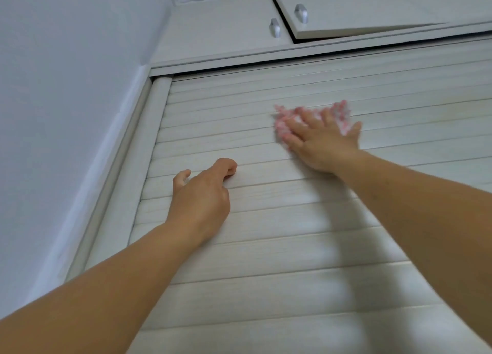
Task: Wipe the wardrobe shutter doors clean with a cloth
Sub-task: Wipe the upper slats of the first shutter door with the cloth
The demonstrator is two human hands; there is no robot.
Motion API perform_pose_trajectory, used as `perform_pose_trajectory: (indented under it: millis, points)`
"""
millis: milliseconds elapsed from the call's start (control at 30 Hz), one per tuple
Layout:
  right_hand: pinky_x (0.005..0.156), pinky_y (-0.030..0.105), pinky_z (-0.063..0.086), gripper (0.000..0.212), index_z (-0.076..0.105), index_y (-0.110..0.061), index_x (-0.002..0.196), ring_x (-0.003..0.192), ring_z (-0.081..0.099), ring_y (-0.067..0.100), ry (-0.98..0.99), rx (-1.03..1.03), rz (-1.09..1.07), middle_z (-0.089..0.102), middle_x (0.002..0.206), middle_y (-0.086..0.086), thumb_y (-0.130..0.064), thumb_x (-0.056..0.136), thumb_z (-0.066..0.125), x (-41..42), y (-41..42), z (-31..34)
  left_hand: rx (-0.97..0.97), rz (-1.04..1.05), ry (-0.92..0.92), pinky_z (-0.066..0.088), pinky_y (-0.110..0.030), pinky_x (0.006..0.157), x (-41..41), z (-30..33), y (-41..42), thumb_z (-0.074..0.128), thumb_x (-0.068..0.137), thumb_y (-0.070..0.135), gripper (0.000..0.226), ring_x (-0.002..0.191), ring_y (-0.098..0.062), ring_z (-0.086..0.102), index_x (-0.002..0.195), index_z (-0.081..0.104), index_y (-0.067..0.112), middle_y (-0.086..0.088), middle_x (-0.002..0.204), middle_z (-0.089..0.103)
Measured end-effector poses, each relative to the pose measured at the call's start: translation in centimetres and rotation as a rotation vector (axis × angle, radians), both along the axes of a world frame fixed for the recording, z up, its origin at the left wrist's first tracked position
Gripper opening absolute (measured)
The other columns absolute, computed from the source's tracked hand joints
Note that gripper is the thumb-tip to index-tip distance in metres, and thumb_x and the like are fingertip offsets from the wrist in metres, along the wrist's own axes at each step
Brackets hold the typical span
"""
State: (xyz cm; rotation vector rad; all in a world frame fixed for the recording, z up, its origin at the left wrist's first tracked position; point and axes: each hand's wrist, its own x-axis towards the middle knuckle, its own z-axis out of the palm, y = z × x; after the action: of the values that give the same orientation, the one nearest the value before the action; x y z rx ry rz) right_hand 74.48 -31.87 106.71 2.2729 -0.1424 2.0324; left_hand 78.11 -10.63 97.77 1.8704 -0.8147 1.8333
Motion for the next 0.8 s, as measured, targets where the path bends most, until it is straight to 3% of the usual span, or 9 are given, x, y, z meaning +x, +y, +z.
perform_pose_trajectory:
  millis: [100,200,333,433,567,667,800]
  points:
    - [0.106,0.066,-0.013,0.058,0.004,-0.040,0.150,0.144,-0.014,0.032,-0.031,0.234,-0.063,-0.009,0.159,-0.009,-0.059,0.096,0.007,-0.4,-1.2,0.6,0.044,-0.082,0.027,0.017,-0.036,0.113,0.5,0.2,1.1,0.032,0.087,-0.006,0.055,0.101,0.003,0.040,0.127,0.043,0.028,0.019,0.121,0.053]
    - [0.109,0.059,-0.017,0.058,-0.001,-0.032,0.152,0.143,-0.014,0.038,-0.046,0.287,-0.059,-0.011,0.160,-0.001,-0.052,0.098,0.004,0.0,0.7,1.5,0.021,-0.185,0.080,0.027,-0.020,0.103,0.9,0.5,2.1,0.031,0.087,-0.005,0.054,0.121,-0.009,0.043,0.127,0.045,0.029,0.018,0.120,0.053]
    - [0.112,0.056,-0.012,0.057,-0.002,-0.032,0.152,0.144,-0.013,0.035,-0.022,0.074,0.018,-0.010,0.160,-0.003,-0.051,0.099,0.006,1.8,6.2,2.5,-0.197,-0.226,0.096,0.031,-0.011,0.080,1.2,0.8,3.5,0.031,0.090,-0.003,0.046,0.107,-0.010,0.046,0.127,0.045,0.021,0.005,0.123,0.053]
    - [0.112,0.057,-0.011,0.056,-0.001,-0.036,0.151,0.144,-0.012,0.034,0.011,-0.116,0.039,-0.008,0.160,-0.007,-0.052,0.098,0.006,3.7,11.7,1.6,-0.225,-0.301,0.122,0.030,0.002,0.059,1.4,0.7,4.2,0.031,0.088,-0.006,0.046,0.099,-0.009,0.045,0.126,0.045,0.017,0.002,0.120,0.054]
    - [0.111,0.056,-0.015,0.055,-0.002,-0.041,0.150,0.144,-0.018,0.032,0.108,-0.279,0.056,-0.013,0.159,-0.009,-0.051,0.099,0.014,4.8,16.1,-1.2,-0.299,-0.356,0.026,0.028,-0.011,0.067,1.1,-0.1,3.8,0.036,0.086,-0.008,0.043,0.098,-0.014,0.050,0.122,0.047,0.013,0.001,0.104,0.055]
    - [0.113,0.052,-0.015,0.050,0.006,-0.044,0.149,0.144,-0.018,0.027,0.137,-0.330,0.092,-0.010,0.159,-0.010,-0.052,0.100,0.011,4.4,15.1,-3.3,-0.397,-0.325,-0.007,0.026,-0.011,0.072,1.2,-0.8,3.5,0.037,0.087,-0.006,0.042,0.105,-0.019,0.049,0.125,0.045,0.009,-0.007,0.117,0.054]
    - [0.113,0.050,-0.015,0.049,0.009,-0.049,0.147,0.145,-0.015,0.024,0.144,-0.331,0.083,-0.006,0.159,-0.011,-0.055,0.099,0.009,3.4,12.1,-5.8,-0.313,-0.213,-0.004,0.028,-0.015,0.082,1.3,-2.1,2.4,0.039,0.083,-0.007,0.049,0.116,-0.023,0.046,0.127,0.046,0.012,-0.010,0.125,0.051]
